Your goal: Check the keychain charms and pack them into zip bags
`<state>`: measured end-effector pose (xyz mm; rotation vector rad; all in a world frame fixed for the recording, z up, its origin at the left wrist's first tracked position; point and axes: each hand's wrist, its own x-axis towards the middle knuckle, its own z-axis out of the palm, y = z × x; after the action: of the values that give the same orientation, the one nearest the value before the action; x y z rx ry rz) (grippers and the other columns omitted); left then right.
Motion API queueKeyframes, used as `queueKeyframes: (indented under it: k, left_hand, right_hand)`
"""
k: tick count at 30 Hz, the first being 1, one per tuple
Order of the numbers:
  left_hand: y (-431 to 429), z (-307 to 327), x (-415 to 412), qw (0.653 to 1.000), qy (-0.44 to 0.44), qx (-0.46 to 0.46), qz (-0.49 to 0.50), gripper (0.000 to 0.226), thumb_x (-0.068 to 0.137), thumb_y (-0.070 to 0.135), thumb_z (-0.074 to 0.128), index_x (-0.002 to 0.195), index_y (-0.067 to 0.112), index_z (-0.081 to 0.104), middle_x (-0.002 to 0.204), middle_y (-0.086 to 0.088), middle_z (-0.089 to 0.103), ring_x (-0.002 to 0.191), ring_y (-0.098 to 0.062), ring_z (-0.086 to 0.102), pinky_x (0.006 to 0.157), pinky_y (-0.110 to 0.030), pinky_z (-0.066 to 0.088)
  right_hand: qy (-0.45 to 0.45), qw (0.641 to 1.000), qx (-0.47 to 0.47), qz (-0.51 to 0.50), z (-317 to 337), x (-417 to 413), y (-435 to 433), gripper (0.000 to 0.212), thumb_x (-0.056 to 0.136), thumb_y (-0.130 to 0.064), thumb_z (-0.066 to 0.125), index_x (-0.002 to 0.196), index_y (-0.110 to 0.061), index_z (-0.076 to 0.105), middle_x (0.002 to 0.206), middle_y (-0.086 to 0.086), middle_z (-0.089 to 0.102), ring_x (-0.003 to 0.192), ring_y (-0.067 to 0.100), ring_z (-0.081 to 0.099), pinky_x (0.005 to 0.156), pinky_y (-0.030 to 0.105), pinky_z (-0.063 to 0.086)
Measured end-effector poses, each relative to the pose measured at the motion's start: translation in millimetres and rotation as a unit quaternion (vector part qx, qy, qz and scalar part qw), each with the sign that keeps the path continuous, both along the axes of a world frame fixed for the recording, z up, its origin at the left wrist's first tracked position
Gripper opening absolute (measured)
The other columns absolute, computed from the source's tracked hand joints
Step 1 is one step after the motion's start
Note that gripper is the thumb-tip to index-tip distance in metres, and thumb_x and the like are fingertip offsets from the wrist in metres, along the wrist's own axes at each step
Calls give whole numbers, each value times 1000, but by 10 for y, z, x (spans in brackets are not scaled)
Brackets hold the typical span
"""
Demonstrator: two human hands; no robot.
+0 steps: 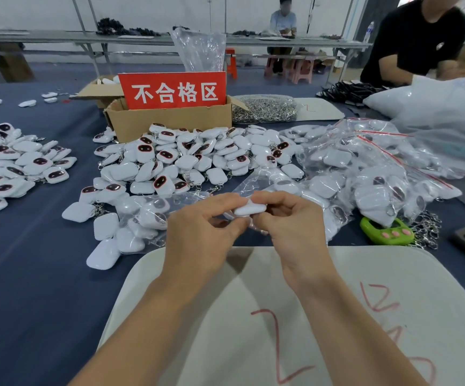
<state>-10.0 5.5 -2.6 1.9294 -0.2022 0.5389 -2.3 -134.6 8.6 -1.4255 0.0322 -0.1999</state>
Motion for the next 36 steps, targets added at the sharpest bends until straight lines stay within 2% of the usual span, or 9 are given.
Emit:
queueKeyframes:
  k: [6,12,17,19,22,26,31,34,36]
  left_hand:
    - [11,-1,23,999,1,-31,-22,57,80,14,84,87,69,70,93,37,72,88,11,70,79,-8,52]
    - [13,10,60,985,82,-146,-40,22,82,34,77,100,46,77,74,4,78,57,-15,72,54,-25,57]
    - [54,-21,53,996,52,-6,-71,51,71,31,82,110,60,69,86,22,77,73,-1,73,71,-18,57]
    - [53,-46,55,997,49,-5,-54,42,77,32,82,97,67,69,82,22,76,70,2,71,68,-20,57]
    - [48,-62,71,998,54,-9,-19,8,83,49,72,89,53,76,66,9,71,59,-14,65,61,-41,58]
    - [75,-50,80,997,69,-31,0,39,91,55,62,70,25,75,58,3,69,51,-16,65,56,-43,57]
    - [74,-68,53,996,53,22,65,55,101,51,50,59,19,63,53,5,64,53,-18,61,57,-37,48]
    - [91,-39,71,954,86,180,225,27,96,55,54,88,36,72,74,9,70,79,-24,65,64,-33,37]
    - [122,15,75,906,162,285,267,34,89,64,60,118,47,67,103,10,74,100,-26,67,72,-33,34]
  right_hand:
    - [0,1000,2,11,-21,11,-5,32,81,17,65,86,-12,77,80,8,78,70,13,70,63,18,52]
    - [48,998,3,37,-29,36,31,16,87,-3,67,87,-12,80,65,8,61,52,12,45,48,19,38]
    - [90,993,80,1,-25,50,69,16,91,-1,64,92,-9,78,56,5,58,40,10,40,37,15,30]
    - [100,992,70,1,-23,51,69,17,93,-3,62,88,-7,78,56,7,53,40,9,40,37,14,30]
    - [94,995,22,22,-18,34,72,38,97,-24,61,64,-12,73,56,9,52,41,11,37,41,17,31]
    - [40,995,-82,31,-8,-7,110,35,77,-35,65,61,-5,58,55,5,52,49,10,41,51,22,36]
    - [21,994,-109,-2,-49,-18,144,32,77,-32,63,58,-8,55,49,-3,50,49,11,38,56,32,35]
    - [42,994,-96,-41,-56,3,112,33,84,-30,64,55,-14,60,48,-6,50,48,12,38,60,35,37]
    - [49,993,-82,-64,-42,16,77,31,82,-34,64,59,-14,62,52,-1,54,49,16,40,61,38,39]
